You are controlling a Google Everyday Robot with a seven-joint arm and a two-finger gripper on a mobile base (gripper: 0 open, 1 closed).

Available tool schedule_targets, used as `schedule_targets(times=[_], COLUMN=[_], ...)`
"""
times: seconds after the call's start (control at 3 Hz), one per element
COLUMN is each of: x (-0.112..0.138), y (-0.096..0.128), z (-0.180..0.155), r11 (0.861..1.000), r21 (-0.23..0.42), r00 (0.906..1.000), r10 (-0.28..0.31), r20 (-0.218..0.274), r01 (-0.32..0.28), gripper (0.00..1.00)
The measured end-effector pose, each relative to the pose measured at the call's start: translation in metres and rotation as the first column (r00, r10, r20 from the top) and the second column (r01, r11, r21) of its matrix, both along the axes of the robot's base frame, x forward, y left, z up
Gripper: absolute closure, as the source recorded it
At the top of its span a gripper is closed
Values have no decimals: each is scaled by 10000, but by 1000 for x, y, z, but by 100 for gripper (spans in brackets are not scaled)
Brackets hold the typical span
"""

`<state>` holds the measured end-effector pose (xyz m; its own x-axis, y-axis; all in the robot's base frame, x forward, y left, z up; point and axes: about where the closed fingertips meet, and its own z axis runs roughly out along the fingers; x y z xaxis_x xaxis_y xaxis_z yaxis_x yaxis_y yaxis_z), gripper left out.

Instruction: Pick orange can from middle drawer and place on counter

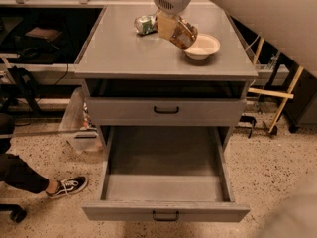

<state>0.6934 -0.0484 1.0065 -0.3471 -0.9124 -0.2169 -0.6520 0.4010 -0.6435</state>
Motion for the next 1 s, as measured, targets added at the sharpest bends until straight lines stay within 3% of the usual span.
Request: schedule_targets(times=[0.33, 0.67, 1.0], x=[51, 59, 61], y=[-45, -158, -185], z=[-5, -22, -42], r11=[9986, 9781, 9669], r21=[-485, -207, 156], r00=[9993, 9734, 9570], r10=[-235, -2083, -2499], r20=[-298, -950, -1471], r01=[221, 2073, 2549], gripper=[100, 100, 100])
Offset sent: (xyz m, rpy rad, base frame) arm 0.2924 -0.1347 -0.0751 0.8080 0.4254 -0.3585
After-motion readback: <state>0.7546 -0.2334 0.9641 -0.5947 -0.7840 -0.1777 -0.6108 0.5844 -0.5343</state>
